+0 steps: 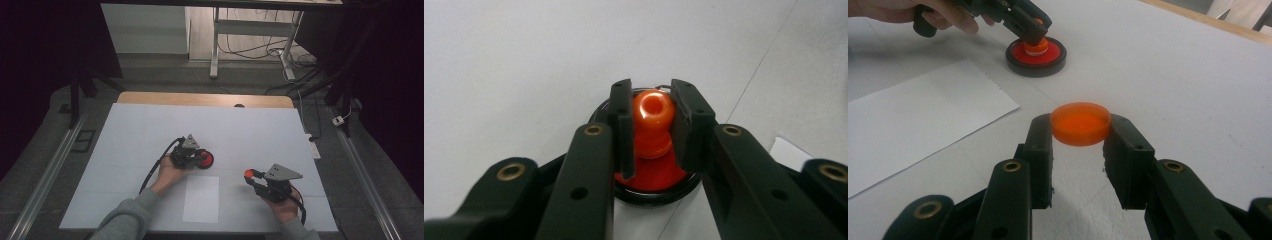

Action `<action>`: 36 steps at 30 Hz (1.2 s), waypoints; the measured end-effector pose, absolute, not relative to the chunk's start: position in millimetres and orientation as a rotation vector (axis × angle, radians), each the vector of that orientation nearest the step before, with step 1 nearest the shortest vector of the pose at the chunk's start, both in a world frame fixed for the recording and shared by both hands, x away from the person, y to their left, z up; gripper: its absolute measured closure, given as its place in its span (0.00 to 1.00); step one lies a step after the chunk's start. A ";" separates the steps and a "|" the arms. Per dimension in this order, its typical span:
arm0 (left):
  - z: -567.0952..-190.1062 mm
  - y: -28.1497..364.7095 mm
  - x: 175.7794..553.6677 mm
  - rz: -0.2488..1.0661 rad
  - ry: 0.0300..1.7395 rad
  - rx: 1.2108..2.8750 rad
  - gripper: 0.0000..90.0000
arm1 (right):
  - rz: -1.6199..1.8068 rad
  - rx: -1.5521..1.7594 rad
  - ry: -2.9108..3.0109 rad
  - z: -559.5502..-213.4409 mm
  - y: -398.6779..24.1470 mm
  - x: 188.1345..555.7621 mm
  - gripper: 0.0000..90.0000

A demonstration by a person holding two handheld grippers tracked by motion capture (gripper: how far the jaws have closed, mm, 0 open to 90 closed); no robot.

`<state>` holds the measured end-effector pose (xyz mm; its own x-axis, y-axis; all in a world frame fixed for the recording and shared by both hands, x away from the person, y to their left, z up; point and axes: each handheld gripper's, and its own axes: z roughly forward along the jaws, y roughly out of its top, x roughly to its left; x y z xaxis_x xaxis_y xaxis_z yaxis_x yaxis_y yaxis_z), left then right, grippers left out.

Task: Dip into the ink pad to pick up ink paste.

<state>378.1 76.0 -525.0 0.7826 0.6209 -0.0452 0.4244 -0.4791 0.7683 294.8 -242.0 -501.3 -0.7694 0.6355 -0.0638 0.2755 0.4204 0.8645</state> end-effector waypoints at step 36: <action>-510.0 84.8 378.0 0.273 0.754 2.078 0.81 | 1.280 0.784 2.300 -500.3 -244.7 295.4 0.72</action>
